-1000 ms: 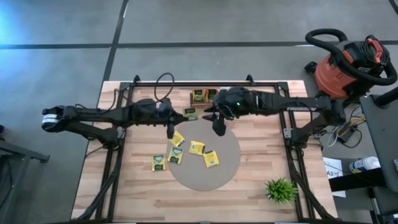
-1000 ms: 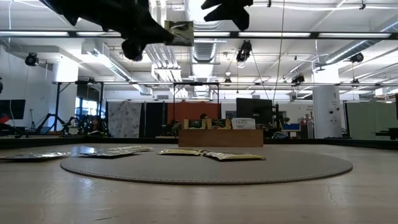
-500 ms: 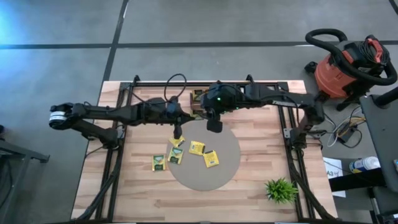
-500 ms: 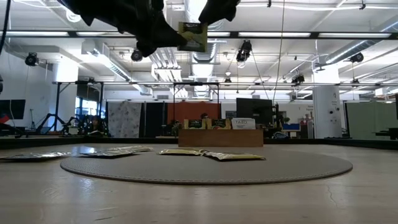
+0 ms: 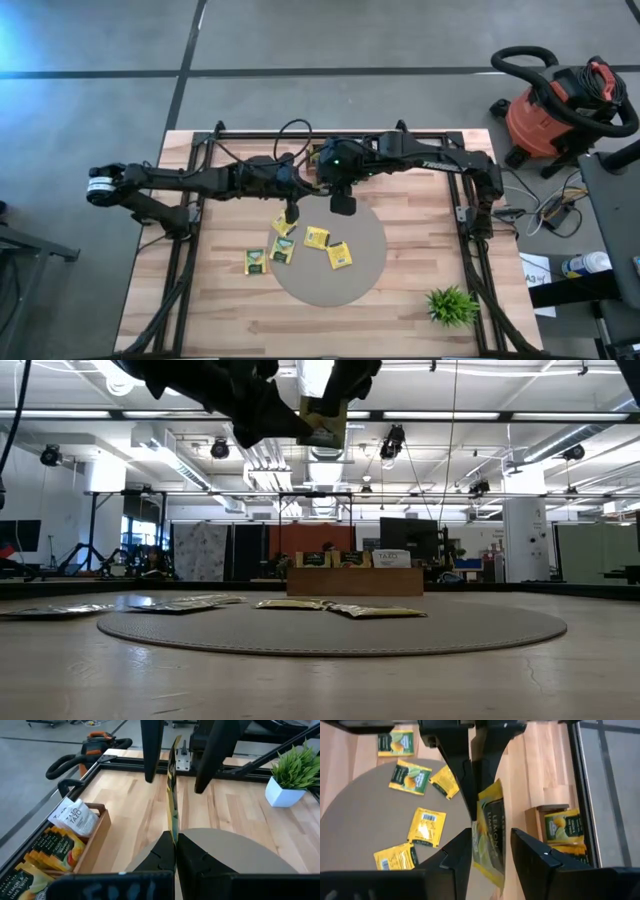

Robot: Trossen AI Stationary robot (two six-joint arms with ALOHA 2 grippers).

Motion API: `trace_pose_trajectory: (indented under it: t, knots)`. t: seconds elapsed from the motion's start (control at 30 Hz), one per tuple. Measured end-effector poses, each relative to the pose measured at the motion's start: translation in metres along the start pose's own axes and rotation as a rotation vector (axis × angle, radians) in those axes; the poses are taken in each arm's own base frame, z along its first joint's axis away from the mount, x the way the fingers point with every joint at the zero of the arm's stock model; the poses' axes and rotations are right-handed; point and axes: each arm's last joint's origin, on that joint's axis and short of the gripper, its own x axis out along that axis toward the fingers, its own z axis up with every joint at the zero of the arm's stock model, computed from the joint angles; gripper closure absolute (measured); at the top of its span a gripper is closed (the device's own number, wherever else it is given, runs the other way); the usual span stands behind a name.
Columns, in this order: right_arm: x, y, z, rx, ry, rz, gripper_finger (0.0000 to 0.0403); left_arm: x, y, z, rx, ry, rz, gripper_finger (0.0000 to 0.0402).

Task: Pick & Place Tea
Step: Put the yellow tea bag into the left compartment of the wooden organizer

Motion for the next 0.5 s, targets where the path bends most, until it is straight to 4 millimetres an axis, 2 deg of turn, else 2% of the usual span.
trace_pose_trajectory:
  t: [0.27, 0.5]
  knots:
    - [0.0006, -0.0010, 0.0005, 0.003, -0.004, -0.001, 0.0289, -0.0009, -0.0001, -0.0022, 0.002, 0.007, -0.003, 0.0401]
    - [0.0007, -0.0026, 0.0003, -0.001, -0.005, -0.002, 0.0331, -0.0010, -0.0001, -0.0017, 0.002, 0.002, -0.003, 0.0399]
